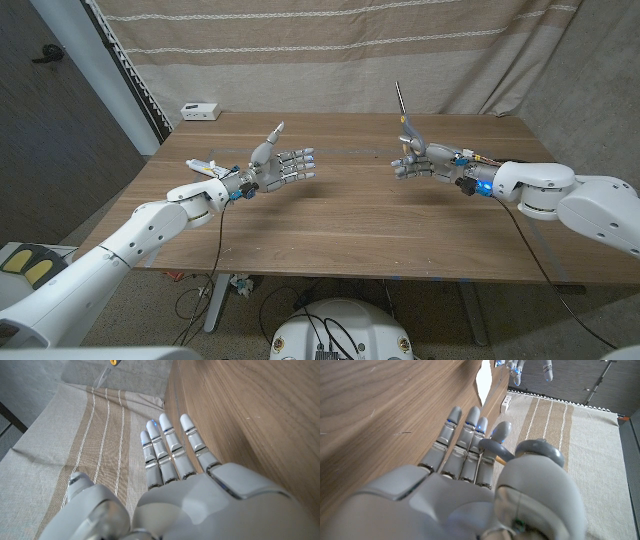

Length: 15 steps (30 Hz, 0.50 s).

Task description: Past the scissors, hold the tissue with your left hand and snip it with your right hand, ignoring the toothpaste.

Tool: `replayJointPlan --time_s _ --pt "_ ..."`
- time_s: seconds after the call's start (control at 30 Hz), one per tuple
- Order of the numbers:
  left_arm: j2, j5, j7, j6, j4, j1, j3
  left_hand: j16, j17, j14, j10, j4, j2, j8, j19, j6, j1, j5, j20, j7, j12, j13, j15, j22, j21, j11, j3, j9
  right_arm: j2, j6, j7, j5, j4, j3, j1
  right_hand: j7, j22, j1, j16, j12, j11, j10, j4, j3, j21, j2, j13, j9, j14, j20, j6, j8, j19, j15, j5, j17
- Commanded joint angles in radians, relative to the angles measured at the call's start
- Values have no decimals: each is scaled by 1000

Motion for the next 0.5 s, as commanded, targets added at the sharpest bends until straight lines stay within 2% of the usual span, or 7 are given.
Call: replayJointPlan --time_s 0.03,0.2,0.23,0.33,0.4,0.5 --pt "1 0 2 4 0 1 2 5 5 6 11 1 2 5 10 5 11 -3 -1 4 6 5 -3 2 -1 -1 0 0 -26 9 96 14 30 -30 43 15 0 -32 -71 -35 38 -78 2 -17 -41 -10 7 46 -105 38 -74 50 -64 24 15 -7" --pt "1 -2 4 2 -1 5 1 5 5 7 10 1 3 6 9 6 12 -4 -2 5 6 7 -2 2 -2 -2 -1 0 -23 9 118 34 43 -39 56 25 -1 -43 -112 -55 54 -115 3 -20 -62 -10 7 60 -159 62 -116 53 -84 63 21 -10" --pt "1 -3 3 2 -1 5 1 5 5 8 10 2 3 6 10 6 12 -4 -2 5 6 7 -2 2 -2 -1 -1 0 -23 10 130 36 49 -42 61 33 -1 -47 -122 -65 61 -133 4 -21 -69 -10 6 67 -166 69 -139 52 -88 69 23 -10" --pt "1 -2 4 1 -3 8 0 4 5 8 11 2 3 7 9 8 13 -5 -2 6 6 8 -3 2 -3 -1 -1 0 -26 11 138 39 51 -46 65 33 -2 -54 -150 -79 84 -159 5 -23 -84 -10 4 73 -201 77 -163 53 -101 101 27 -12" --pt "1 -1 5 -1 -3 10 -1 4 5 9 10 2 3 6 10 7 14 -5 -1 5 6 9 -2 2 -3 -2 -2 0 -24 16 148 48 56 -46 65 40 -2 -58 -158 -85 90 -170 6 -24 -89 -9 3 76 -207 79 -183 50 -102 107 29 -12" --pt "1 -2 12 -4 -6 14 -4 4 5 8 10 2 3 6 10 6 14 -5 -1 5 6 9 -2 2 -3 -1 -2 0 -19 24 167 58 67 -50 68 56 -2 -78 -183 -101 112 -197 15 -28 -108 -5 1 87 -230 102 -228 46 -121 135 32 -13"
